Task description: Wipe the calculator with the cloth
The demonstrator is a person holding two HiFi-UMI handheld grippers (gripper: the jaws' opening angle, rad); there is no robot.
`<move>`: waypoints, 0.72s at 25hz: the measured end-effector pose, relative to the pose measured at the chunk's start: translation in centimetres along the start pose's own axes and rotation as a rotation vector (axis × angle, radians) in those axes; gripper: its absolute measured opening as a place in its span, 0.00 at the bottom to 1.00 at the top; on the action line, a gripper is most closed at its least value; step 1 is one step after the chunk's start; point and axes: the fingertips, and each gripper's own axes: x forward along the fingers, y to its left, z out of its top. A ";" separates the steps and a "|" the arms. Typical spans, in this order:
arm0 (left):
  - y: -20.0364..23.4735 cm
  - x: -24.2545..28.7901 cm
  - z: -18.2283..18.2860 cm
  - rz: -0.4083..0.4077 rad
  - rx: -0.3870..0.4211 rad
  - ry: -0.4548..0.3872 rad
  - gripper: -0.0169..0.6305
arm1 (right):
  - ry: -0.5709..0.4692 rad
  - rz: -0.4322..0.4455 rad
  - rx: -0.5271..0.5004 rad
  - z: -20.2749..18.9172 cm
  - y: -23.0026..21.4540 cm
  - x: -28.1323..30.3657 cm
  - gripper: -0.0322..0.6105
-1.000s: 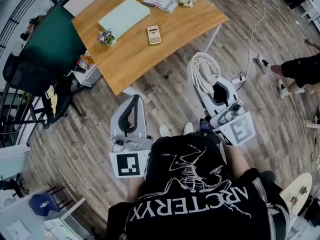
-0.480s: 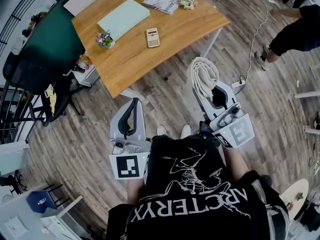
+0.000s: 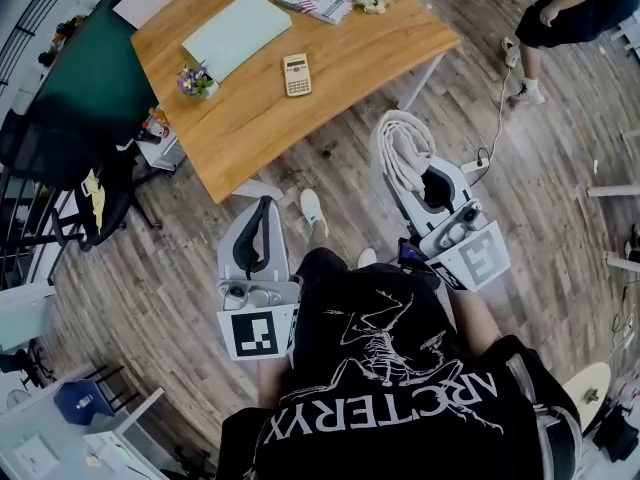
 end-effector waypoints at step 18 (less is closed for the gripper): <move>19.1 19.3 -0.5 -0.106 -0.029 -0.012 0.04 | -0.004 -0.086 -0.015 -0.1 -10.0 25.6 0.20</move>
